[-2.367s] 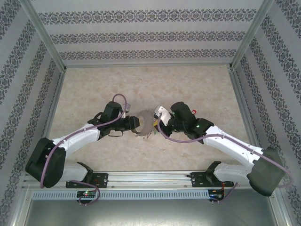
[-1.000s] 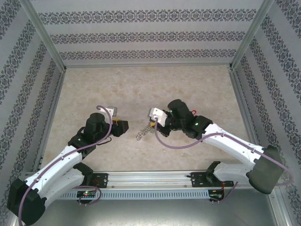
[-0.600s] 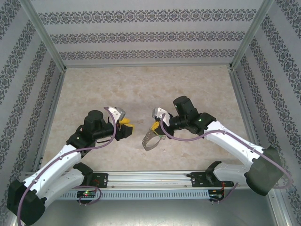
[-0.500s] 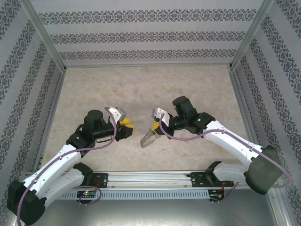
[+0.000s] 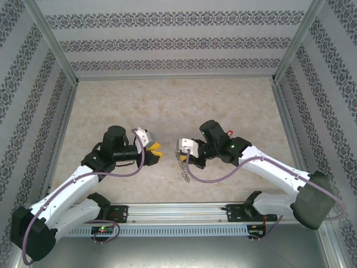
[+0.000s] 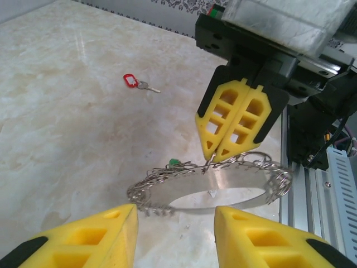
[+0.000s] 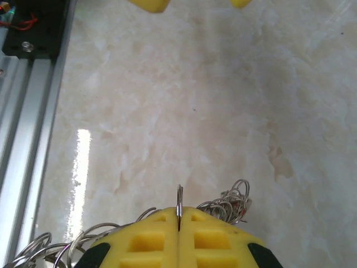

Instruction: Put the keys on the keyring

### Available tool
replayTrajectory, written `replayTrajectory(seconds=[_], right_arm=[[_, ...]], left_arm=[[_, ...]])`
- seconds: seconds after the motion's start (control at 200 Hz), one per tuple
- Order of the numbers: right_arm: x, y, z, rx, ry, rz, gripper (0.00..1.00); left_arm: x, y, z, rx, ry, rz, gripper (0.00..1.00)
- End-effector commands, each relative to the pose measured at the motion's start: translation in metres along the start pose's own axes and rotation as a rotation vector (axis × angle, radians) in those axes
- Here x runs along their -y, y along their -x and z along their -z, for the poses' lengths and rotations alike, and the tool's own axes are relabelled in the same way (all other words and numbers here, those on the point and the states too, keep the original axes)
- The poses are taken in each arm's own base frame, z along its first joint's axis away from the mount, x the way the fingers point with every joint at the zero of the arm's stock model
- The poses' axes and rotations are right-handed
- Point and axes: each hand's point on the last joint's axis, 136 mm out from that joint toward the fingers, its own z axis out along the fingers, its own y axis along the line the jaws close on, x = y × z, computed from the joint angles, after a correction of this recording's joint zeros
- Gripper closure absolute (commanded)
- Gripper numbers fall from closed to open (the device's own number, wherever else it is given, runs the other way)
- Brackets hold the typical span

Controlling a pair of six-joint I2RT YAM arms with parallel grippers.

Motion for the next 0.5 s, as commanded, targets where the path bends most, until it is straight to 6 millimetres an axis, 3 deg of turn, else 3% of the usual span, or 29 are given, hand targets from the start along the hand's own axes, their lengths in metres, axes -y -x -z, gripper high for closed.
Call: replayTrajectory(seconds=[0.0, 0.095, 0.375, 0.5], right_arm=[[0.012, 0.003, 0.002, 0.0, -0.071, 0.059, 1.0], [0.009, 0.002, 0.002, 0.024, -0.06, 0.037, 1.0], [-0.024, 0.0, -0.012, 0.091, 0.157, -0.134, 1.0], [-0.023, 0.003, -0.015, 0.108, 0.182, -0.185, 1.0]], left_arm=[[0.005, 0.004, -0.002, -0.011, -0.052, -0.043, 0.6], [0.005, 0.003, -0.006, -0.021, -0.059, -0.038, 0.6], [0.013, -0.004, -0.013, -0.029, -0.099, -0.052, 0.61], [0.019, -0.007, -0.017, -0.034, -0.137, -0.057, 0.62]])
